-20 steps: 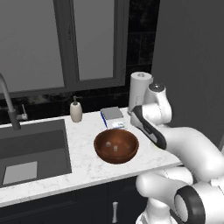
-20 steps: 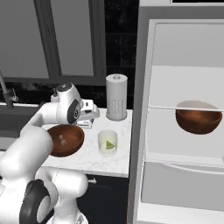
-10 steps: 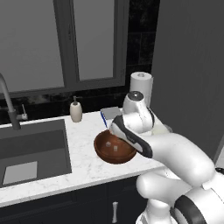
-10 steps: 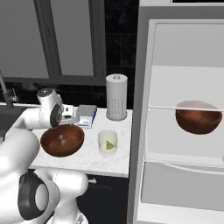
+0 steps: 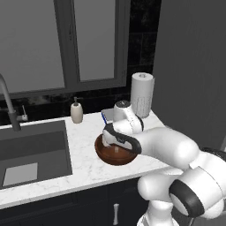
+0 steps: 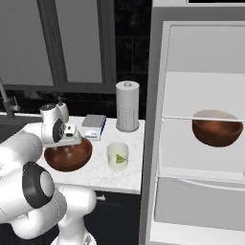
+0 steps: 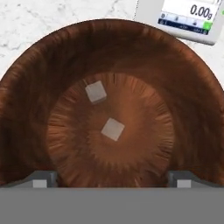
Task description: Grab a lemon wedge from the fridge and one ice cube from the ice bowl, and put them in the glass of lemonade.
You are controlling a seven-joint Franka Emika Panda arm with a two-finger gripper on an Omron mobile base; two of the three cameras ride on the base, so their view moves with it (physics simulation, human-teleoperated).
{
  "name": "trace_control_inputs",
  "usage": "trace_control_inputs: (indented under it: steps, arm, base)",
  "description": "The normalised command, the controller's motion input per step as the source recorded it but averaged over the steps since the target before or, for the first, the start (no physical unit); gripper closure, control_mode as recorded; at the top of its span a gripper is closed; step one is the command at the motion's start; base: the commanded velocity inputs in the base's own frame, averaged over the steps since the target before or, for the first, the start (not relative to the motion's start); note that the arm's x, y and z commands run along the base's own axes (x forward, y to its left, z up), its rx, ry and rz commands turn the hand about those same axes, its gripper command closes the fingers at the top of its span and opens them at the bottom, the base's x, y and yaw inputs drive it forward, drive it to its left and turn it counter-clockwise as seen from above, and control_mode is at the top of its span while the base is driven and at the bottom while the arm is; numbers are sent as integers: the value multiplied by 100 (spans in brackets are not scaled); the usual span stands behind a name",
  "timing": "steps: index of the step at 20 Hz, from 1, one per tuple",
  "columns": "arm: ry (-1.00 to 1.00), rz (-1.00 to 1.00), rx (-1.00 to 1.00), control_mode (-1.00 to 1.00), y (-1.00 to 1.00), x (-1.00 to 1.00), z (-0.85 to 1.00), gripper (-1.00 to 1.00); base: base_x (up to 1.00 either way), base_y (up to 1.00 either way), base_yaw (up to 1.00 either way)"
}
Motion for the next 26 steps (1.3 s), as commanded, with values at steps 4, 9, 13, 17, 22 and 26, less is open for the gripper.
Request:
trace_control_inputs:
  steps: [4, 9, 13, 17, 22, 26]
  arm:
    - [8, 1, 0, -100, -1, 4, -51, -100]
    - [0, 0, -2, -100, 0, 15, -37, -100]
    - [0, 0, -7, -100, 0, 14, -44, -100]
    - [-1, 0, -8, -100, 0, 2, -42, -100]
    - [0, 0, 0, -100, 0, 11, -2, -100]
    - [0, 0, 0, -100, 0, 25, 0, -100]
  base:
    - [0, 0, 0]
    - [0, 0, 0]
    - [0, 0, 0]
    - [0, 0, 0]
    - [0, 0, 0]
    - [0, 0, 0]
